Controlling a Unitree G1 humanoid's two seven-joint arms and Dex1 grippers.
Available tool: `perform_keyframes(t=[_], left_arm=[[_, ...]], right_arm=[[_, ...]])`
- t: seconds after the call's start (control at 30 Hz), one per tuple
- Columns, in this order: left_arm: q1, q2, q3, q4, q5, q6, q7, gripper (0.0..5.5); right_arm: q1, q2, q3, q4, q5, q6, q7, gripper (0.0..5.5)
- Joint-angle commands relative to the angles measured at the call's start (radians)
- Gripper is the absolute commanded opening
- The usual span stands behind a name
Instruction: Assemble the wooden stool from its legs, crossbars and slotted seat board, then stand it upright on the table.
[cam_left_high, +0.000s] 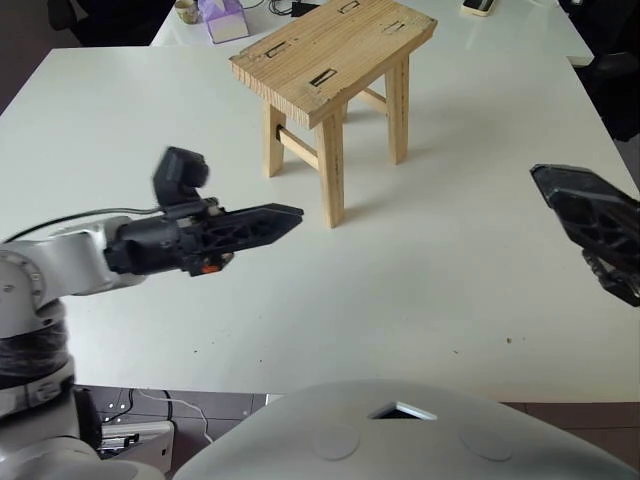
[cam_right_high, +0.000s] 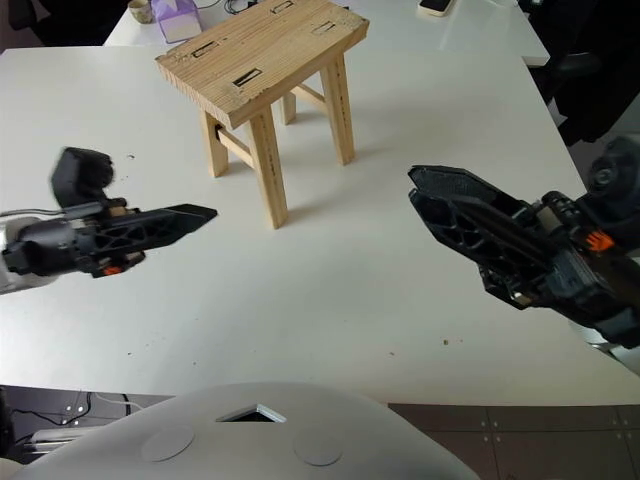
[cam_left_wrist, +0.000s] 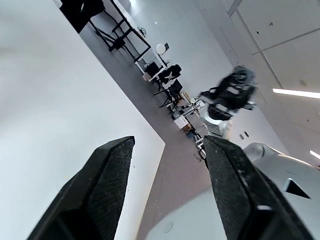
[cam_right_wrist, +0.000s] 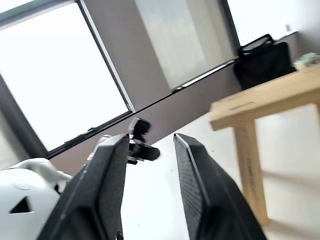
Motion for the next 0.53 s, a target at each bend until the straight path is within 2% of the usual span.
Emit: perform_keyframes(t=[0.03, 0.1, 0.17, 0.27, 0.33, 0.4, 0.53], left_arm=[[0.043, -0.061, 0.040, -0.113, 0.371, -0.205, 0.047, 2.60], [0.084, -0.090, 0.023, -0.120, 0.515, -0.283, 0.046, 2.60], [0.130, -0.105, -0.063, -0.061, 0.717, -0.362, 0.061, 2.60], [0.178, -0.131, -0.213, 0.053, 1.010, -0.518, 0.059, 3.00], [0.182, -0.165, -0.287, 0.133, 1.200, -0.660, 0.091, 3.31], [0.166, -0.233, -0.310, 0.226, 1.319, -0.775, 0.139, 3.71], [0.097, -0.362, -0.314, 0.416, 1.491, -0.982, 0.229, 3.71]], right_arm=[[-0.104, 0.146, 0.197, 0.130, -0.425, -0.082, -0.278, 1.81], [-0.125, 0.203, 0.290, 0.149, -0.652, -0.120, -0.348, 2.11], [-0.140, 0.237, 0.421, 0.184, -0.900, -0.175, -0.386, 2.38], [-0.193, 0.293, 0.573, 0.278, -1.172, -0.252, -0.435, 2.88], [-0.251, 0.353, 0.598, 0.373, -1.291, -0.318, -0.488, 3.17], [-0.321, 0.410, 0.601, 0.480, -1.390, -0.383, -0.547, 3.56], [-0.459, 0.506, 0.600, 0.699, -1.523, -0.482, -0.621, 3.56]])
